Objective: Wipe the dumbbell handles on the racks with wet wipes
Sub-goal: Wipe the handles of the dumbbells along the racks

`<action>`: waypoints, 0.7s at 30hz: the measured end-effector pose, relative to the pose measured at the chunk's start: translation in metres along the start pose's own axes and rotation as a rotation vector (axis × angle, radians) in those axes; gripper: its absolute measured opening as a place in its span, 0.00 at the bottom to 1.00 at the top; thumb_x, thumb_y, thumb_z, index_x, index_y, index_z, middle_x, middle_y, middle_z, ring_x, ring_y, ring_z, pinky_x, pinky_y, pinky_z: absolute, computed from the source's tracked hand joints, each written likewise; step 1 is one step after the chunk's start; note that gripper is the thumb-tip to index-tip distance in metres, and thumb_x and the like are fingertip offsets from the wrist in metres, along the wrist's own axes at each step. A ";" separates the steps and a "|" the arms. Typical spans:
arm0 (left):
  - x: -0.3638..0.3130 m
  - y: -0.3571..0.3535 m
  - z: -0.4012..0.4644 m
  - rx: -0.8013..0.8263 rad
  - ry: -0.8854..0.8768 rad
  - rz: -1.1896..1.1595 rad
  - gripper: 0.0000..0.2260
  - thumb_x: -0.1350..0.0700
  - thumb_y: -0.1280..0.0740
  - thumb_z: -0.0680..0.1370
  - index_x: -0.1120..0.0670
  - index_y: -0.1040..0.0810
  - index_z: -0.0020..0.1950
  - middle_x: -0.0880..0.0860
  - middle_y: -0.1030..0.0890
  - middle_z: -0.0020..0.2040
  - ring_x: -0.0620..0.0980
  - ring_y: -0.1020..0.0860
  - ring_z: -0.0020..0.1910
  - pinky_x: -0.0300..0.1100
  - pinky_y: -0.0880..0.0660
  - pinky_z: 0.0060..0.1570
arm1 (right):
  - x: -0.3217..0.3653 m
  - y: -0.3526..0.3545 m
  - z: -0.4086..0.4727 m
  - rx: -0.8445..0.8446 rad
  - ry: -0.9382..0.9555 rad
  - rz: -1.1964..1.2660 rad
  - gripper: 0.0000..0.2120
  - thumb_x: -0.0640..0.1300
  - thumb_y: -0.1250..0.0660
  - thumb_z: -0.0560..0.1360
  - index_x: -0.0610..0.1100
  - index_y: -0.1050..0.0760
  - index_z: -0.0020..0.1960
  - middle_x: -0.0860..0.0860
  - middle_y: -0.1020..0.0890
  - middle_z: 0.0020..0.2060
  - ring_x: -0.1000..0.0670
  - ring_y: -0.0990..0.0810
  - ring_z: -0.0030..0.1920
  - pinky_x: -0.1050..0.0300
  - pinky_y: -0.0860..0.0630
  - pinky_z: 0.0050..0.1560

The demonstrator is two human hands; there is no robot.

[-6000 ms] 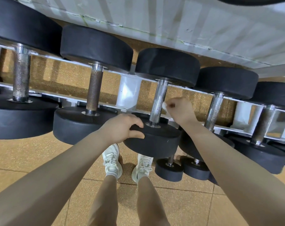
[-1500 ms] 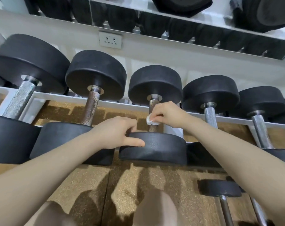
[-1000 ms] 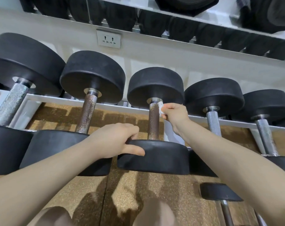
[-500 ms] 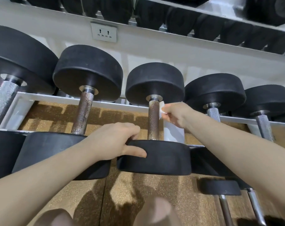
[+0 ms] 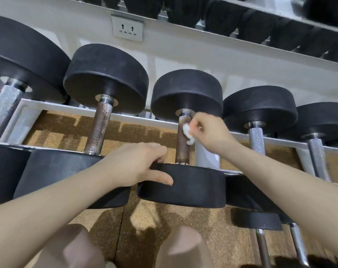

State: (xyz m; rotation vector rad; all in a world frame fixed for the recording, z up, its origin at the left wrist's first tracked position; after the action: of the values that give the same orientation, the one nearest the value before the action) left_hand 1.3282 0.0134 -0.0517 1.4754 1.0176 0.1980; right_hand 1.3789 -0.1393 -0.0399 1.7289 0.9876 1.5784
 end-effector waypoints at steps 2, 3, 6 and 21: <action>0.001 0.000 0.001 0.000 0.009 -0.009 0.20 0.34 0.39 0.69 0.50 0.33 0.45 0.45 0.27 0.45 0.45 0.29 0.39 0.39 0.35 0.37 | 0.018 0.006 0.010 -0.104 0.216 -0.172 0.05 0.38 0.40 0.76 0.39 0.27 0.43 0.48 0.27 0.42 0.52 0.28 0.39 0.73 0.35 0.37; 0.001 0.000 0.001 -0.001 0.011 -0.020 0.20 0.34 0.39 0.69 0.50 0.33 0.44 0.45 0.27 0.45 0.46 0.29 0.40 0.41 0.35 0.38 | 0.020 0.000 0.014 -0.067 0.262 -0.244 0.06 0.38 0.41 0.77 0.39 0.26 0.46 0.48 0.28 0.45 0.50 0.28 0.43 0.68 0.34 0.40; 0.003 -0.002 0.000 -0.009 0.002 -0.004 0.25 0.28 0.42 0.66 0.49 0.33 0.45 0.45 0.27 0.45 0.47 0.28 0.42 0.45 0.32 0.41 | 0.011 -0.018 0.020 0.014 0.327 -0.385 0.09 0.38 0.41 0.77 0.41 0.23 0.53 0.45 0.25 0.53 0.45 0.27 0.53 0.62 0.37 0.47; -0.001 0.002 -0.001 0.015 0.042 -0.010 0.22 0.34 0.38 0.70 0.52 0.31 0.48 0.46 0.27 0.45 0.48 0.27 0.43 0.46 0.30 0.43 | 0.039 -0.001 0.024 0.008 0.503 -0.243 0.06 0.35 0.34 0.74 0.38 0.18 0.47 0.47 0.20 0.43 0.53 0.26 0.43 0.62 0.31 0.47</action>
State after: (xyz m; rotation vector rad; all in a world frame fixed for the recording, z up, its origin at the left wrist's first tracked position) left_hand 1.3276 0.0139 -0.0490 1.4846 1.0620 0.2148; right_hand 1.4031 -0.1051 -0.0218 1.1757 1.3829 1.8815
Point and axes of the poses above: each hand's wrist, its own z-axis towards the middle knuckle, its own y-axis out of the back of the hand, x = y × z, the point moved 7 cm from there along z, towards the middle knuckle
